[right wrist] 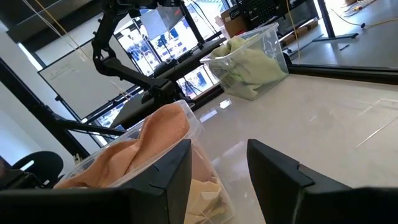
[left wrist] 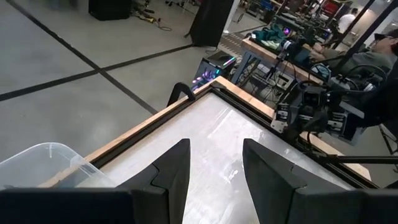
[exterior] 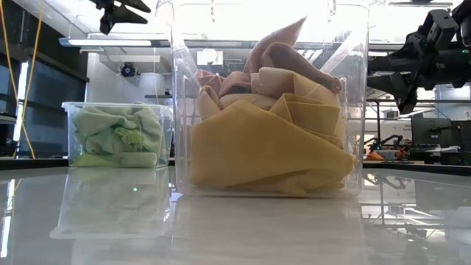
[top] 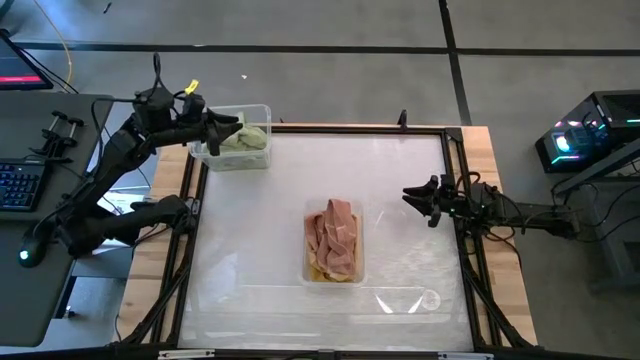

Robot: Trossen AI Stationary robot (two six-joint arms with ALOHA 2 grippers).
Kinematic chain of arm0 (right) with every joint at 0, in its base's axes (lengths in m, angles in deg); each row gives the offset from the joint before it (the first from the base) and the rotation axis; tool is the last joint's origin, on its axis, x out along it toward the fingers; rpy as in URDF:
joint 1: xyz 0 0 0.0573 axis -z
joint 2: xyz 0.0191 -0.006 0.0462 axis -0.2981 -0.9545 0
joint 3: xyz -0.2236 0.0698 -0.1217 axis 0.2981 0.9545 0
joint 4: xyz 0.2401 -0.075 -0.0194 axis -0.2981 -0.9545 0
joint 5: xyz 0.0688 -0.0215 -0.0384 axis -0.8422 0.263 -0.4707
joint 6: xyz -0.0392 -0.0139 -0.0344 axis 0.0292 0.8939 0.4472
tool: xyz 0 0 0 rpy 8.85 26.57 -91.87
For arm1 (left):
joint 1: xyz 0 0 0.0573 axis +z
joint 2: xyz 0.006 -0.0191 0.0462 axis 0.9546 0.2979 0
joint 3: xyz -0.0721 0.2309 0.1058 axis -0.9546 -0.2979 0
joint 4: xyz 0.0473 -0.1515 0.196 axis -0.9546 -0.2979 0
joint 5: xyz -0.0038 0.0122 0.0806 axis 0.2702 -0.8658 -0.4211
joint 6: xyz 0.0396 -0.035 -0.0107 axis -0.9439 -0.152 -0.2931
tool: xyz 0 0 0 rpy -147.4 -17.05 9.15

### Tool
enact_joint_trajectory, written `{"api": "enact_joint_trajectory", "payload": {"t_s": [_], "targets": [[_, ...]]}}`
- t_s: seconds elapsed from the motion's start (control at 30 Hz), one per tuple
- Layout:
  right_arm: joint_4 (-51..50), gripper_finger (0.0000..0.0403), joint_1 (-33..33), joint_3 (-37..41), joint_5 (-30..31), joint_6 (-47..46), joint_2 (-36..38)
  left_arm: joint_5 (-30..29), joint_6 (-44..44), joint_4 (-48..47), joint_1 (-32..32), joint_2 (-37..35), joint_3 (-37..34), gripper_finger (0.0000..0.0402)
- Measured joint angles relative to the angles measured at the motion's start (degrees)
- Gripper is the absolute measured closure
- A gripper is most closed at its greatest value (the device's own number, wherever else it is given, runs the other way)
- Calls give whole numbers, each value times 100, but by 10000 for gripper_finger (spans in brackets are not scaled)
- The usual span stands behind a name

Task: Sort towels by color in basket
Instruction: Return to Home Position

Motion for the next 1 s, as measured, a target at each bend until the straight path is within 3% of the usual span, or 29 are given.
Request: {"api": "enact_joint_trajectory", "payload": {"t_s": [0.2, 0.27, 0.37, 0.43, 0.57, 0.67, 0.87, 1.0], "targets": [[0, 252, 0, 0, 0, 1, 0, -45, 28, -29, -631, -374, 0, 268], [2, 252, -2, 0, 2, 1, 0, -523, 199, 228, -1112, -675, -158, 268], [1, 252, 0, 0, 2, 1, -2, -1915, 600, 1733, -2007, -1210, -868, 268], [2, 252, -2, 0, 2, 3, -2, -2521, 621, 3001, -2584, -1524, -1597, 268], [2, 252, -1, 0, 2, 1, -2, -2731, 239, 5231, -3560, -1994, -3191, 268], [0, 252, -2, 0, 2, 1, -2, -3183, 306, 6301, -3978, -2290, -4259, 268], [2, 252, -1, 0, 2, 1, -2, -3410, 304, 6783, -4160, -3508, -5454, 268], [2, 252, -2, 0, 4, 1, -2, -3230, -47, 6319, -4103, -4342, -5836, 268]]}}
